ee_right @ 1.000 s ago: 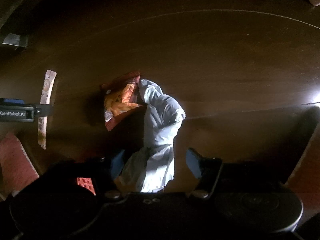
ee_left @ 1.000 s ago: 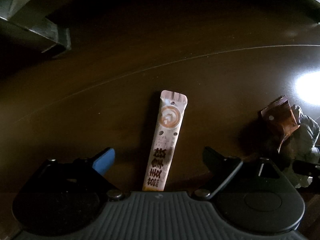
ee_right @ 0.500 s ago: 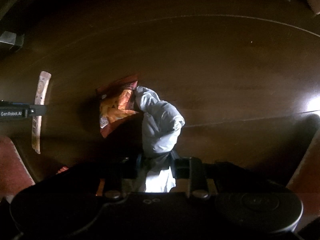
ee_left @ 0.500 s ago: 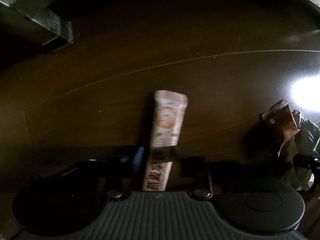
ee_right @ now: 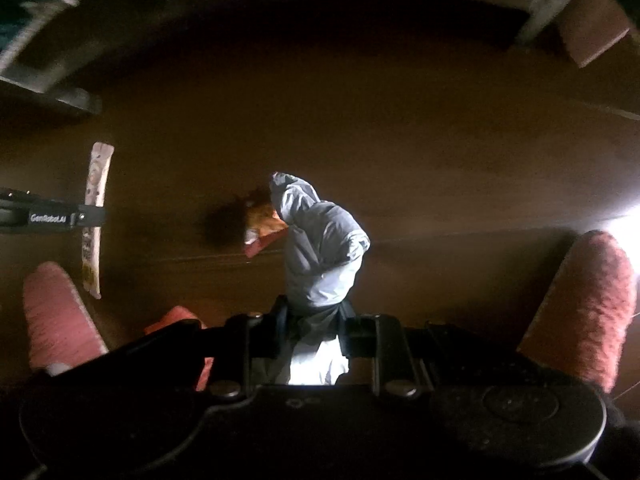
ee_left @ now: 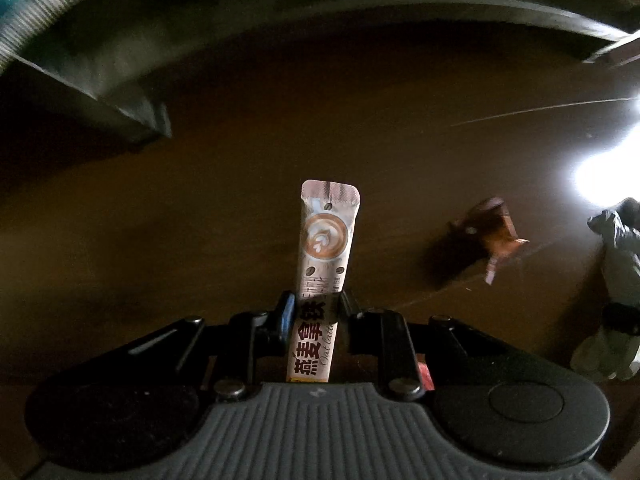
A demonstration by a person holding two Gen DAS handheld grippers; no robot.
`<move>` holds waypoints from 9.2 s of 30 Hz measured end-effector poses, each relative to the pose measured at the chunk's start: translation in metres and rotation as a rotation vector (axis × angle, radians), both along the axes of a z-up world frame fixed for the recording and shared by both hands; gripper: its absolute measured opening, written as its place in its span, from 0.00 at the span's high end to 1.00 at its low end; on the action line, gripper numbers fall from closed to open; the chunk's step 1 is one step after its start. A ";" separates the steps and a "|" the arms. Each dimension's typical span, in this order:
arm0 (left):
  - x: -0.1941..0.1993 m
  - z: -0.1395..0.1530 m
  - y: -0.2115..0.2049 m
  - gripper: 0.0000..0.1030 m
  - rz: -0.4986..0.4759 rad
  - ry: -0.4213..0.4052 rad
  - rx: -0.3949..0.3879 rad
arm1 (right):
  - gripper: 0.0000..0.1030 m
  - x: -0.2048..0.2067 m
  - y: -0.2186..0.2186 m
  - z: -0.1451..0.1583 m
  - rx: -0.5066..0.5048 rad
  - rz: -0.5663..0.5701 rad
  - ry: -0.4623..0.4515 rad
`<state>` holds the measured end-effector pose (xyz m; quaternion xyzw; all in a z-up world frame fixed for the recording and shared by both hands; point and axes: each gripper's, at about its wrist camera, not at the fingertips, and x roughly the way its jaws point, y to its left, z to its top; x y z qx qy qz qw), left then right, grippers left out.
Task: Collect trash
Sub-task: 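Lift the stick wrapper and plastic bag up to the teal wastebasket, then open both grippers over the wastebasket to drop the wrapper and bag, then withdraw both grippers and lower them toward the remaining floor trash, then grasp the red foam net with the left gripper while the right grasps the orange snack packet, then lift the foam net and snack packet up to the teal wastebasket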
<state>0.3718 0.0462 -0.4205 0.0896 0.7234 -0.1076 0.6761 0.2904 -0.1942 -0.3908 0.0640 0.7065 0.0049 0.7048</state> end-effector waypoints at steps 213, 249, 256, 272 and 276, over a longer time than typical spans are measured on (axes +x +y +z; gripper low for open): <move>-0.096 -0.117 -0.014 0.31 0.663 0.436 0.042 | 0.55 0.077 0.055 -0.117 0.058 0.253 0.128; -0.097 0.200 -0.019 0.81 0.531 -0.127 -0.020 | 0.68 -0.027 -0.002 0.212 0.171 0.004 -0.370; -0.112 0.291 -0.027 0.81 0.498 -0.304 -0.085 | 0.68 -0.065 0.005 0.296 0.197 0.064 -0.527; -0.116 0.488 -0.020 0.81 0.421 -0.726 -0.185 | 0.68 -0.086 0.021 0.469 0.170 0.224 -0.889; -0.099 0.529 -0.017 0.81 0.395 -0.796 -0.189 | 0.68 -0.071 0.032 0.503 0.148 0.251 -0.973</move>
